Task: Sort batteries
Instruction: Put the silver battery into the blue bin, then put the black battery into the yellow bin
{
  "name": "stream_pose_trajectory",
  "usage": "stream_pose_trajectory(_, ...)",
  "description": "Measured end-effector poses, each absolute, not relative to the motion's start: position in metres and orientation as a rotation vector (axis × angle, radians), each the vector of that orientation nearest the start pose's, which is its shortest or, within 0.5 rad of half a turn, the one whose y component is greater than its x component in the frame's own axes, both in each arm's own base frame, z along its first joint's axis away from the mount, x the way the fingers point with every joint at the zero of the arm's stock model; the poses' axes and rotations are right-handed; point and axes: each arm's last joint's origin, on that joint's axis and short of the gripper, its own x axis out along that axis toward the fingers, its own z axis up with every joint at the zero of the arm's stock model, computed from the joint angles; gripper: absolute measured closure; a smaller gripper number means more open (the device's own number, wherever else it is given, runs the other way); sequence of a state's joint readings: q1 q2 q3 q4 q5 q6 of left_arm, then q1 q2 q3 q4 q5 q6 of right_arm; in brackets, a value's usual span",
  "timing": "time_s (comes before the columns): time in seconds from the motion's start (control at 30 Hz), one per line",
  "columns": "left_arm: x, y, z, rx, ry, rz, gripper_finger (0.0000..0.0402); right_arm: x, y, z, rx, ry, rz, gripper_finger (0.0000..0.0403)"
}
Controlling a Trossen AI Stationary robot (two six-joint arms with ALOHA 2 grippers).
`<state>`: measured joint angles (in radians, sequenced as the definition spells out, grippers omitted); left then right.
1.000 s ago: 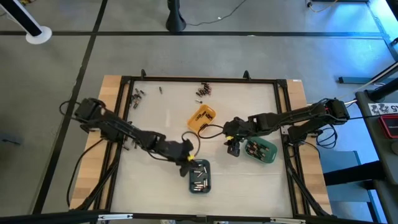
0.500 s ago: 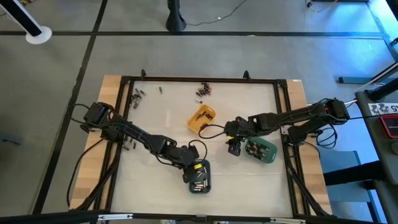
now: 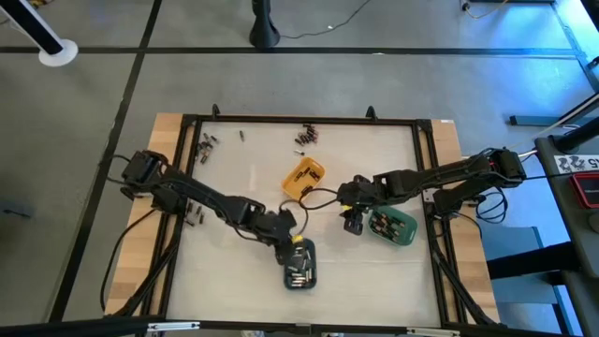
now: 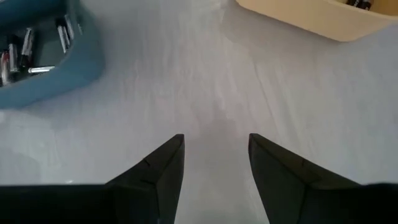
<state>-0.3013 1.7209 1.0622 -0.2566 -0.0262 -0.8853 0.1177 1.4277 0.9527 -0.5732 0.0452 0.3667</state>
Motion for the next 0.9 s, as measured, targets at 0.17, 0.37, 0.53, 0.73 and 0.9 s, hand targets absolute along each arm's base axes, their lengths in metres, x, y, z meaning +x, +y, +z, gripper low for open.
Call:
stream_pose_trajectory(0.17,0.304,-0.087,0.206,-0.686,1.033,0.363,0.0249,0.274,0.031,0.222,0.234,1.039,-0.132,0.0223)
stream_pose_trajectory(0.37,0.279,-0.078,0.247,-0.639,0.924,0.369,0.0249,0.275,0.031,0.223,0.216,1.036,-0.125,0.0223)
stream_pose_trajectory(0.53,0.253,-0.071,0.268,-0.730,0.929,0.439,0.0249,0.275,0.031,0.223,0.213,1.029,-0.121,0.0223)
stream_pose_trajectory(0.73,0.205,-0.064,0.260,-0.790,1.195,0.858,0.0249,0.279,0.031,0.225,0.218,0.987,-0.113,0.0223)
stream_pose_trajectory(0.9,0.188,-0.067,0.247,-0.805,1.299,1.005,0.0249,0.283,0.032,0.228,0.223,0.930,-0.101,0.0223)
